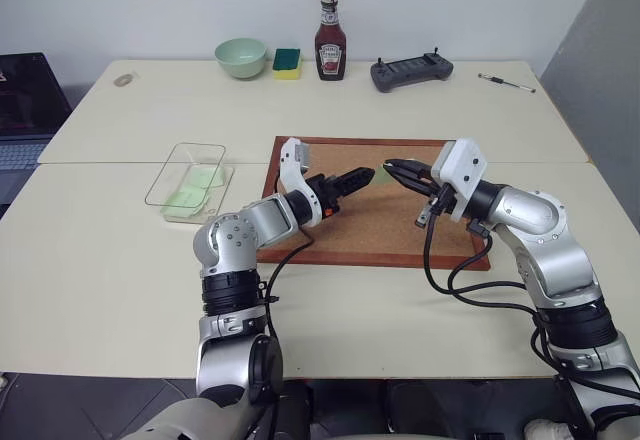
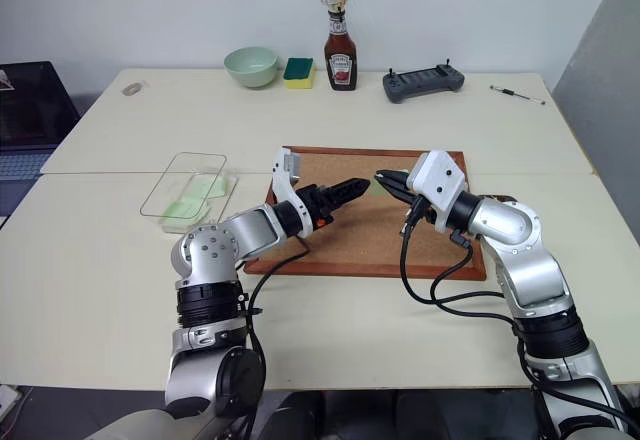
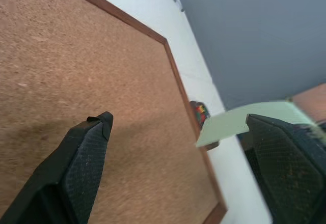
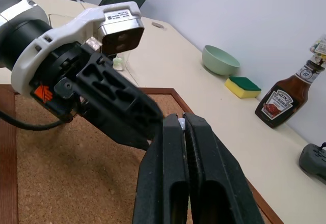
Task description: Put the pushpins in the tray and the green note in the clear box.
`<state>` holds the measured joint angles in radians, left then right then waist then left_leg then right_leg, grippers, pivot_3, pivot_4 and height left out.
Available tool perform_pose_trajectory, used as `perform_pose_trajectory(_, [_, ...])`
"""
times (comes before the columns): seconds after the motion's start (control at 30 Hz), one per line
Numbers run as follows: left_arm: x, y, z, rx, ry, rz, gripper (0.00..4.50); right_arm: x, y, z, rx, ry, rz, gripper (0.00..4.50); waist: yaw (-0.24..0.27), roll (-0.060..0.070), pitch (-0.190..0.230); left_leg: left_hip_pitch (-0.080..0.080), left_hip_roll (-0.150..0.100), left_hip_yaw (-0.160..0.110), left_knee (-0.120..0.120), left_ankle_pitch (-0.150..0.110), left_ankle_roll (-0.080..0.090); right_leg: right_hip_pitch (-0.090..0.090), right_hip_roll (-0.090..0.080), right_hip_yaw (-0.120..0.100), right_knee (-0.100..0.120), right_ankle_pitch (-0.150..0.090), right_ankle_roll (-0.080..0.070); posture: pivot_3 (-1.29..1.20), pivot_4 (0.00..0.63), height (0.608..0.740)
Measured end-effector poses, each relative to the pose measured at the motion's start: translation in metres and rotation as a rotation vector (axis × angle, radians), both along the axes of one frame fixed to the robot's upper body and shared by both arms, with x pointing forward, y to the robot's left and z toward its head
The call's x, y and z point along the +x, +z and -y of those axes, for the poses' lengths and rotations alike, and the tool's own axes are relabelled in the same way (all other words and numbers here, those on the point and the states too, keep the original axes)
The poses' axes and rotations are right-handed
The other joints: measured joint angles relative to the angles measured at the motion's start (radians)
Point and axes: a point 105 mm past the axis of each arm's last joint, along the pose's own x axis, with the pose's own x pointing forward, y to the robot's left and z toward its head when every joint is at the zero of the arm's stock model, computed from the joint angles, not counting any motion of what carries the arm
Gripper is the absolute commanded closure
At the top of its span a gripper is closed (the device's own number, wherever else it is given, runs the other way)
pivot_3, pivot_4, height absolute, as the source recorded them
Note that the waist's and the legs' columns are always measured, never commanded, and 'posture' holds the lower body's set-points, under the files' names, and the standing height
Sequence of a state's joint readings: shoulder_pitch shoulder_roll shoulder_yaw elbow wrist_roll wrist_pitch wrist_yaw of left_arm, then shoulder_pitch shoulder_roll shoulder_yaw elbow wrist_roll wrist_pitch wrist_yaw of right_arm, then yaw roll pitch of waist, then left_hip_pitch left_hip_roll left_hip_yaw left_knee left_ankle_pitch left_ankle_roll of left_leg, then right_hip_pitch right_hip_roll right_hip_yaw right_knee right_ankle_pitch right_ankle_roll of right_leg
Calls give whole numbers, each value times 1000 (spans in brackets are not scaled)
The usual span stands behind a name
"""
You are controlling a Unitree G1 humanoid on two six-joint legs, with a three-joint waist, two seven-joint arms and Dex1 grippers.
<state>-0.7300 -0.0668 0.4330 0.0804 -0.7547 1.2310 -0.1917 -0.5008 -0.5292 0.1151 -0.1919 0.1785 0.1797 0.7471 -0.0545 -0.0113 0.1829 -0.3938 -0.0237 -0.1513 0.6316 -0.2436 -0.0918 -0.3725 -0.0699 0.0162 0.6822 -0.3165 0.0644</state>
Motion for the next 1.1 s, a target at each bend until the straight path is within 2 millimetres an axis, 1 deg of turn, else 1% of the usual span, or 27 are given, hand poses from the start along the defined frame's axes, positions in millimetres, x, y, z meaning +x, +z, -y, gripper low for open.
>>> perform_pose_trajectory(0.13, [-1, 1, 1, -76, 23, -74, 49, -2, -1, -2, -10, 18, 6, 4500, 0, 0, 0, 0, 0, 0, 0, 0, 0, 0, 0, 0, 0, 0, 0, 0, 150, 740])
perform_pose_trajectory(0.27, [0, 3, -11, -115, 79, -125, 49, -2, -1, -2, -16, 19, 10, 4500, 1, 0, 0, 0, 0, 1, 0, 0, 0, 0, 0, 0, 0, 0, 0, 0, 150, 740])
perform_pose_trajectory(0.57, [-2, 2, -20, -83, 154, -194, 49, 1, 2, -3, -20, 17, 21, 4500, 7, -1, 0, 0, 0, 1, 1, 0, 0, 0, 0, 1, 0, 0, 0, 0, 150, 740])
perform_pose_trajectory(0.7, [-3, 8, -19, -94, 156, -184, 49, 2, 2, -3, -22, 17, 29, 4500, 11, -1, 0, 0, 0, 1, 1, 0, 0, 0, 0, 1, 0, 0, 0, 0, 150, 740])
perform_pose_trajectory(0.77, [-11, 13, -6, -72, 95, -125, 49, 2, 2, -3, -18, 19, 27, 4500, 16, -1, 0, -1, 0, 1, 1, 0, 0, 0, 0, 1, 0, 0, 0, 0, 150, 740])
perform_pose_trajectory(0.83, [-18, 14, 6, 27, 25, -34, 49, 1, 1, -7, -8, 28, 22, 4500, 17, -1, 0, 0, 0, 2, 1, 0, 0, 0, 0, 1, 0, 0, 0, 0, 150, 740])
perform_pose_trajectory(0.9, [-17, 12, -2, 216, 20, 100, 49, 1, -1, -8, -4, 29, 9, 4500, 7, 0, 0, 1, 1, 3, 0, 0, -1, -1, 1, 2, 0, 0, 0, 0, 150, 740])
perform_pose_trajectory(0.97, [-13, 5, -7, 367, 18, 226, 49, 2, -2, -9, -1, 28, -2, 4500, 4, 0, 0, 2, 1, 4, -1, 1, -1, 0, 1, 3, 0, 0, 0, 0, 150, 740])
perform_pose_trajectory(1.1, [-7, -6, -15, 504, 8, 380, 49, 2, -4, -11, 8, 29, -22, 4500, 7, 0, 0, 1, 0, 3, -1, 1, -1, 0, 0, 3, -1, 0, 0, 0, 150, 740])
